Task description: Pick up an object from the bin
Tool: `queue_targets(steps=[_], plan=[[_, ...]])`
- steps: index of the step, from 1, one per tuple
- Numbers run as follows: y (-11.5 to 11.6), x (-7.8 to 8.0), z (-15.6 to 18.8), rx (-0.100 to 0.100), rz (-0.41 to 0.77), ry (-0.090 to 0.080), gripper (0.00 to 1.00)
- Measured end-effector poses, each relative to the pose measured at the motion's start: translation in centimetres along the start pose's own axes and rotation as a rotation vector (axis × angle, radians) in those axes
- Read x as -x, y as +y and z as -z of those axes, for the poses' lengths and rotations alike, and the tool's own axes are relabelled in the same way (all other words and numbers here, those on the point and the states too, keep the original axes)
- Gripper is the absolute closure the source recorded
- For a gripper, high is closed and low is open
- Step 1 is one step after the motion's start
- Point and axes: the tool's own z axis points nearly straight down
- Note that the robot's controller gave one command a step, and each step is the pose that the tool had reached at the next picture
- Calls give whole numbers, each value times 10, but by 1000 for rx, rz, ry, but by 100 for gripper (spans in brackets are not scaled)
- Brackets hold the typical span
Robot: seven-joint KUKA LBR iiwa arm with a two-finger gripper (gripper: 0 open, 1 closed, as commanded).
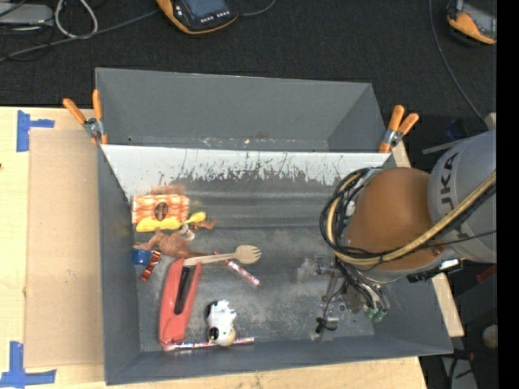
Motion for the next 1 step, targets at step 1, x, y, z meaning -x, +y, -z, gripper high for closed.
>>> queue_targets(steps=[1], plan=[[0,2,4,0,1,-8,0]])
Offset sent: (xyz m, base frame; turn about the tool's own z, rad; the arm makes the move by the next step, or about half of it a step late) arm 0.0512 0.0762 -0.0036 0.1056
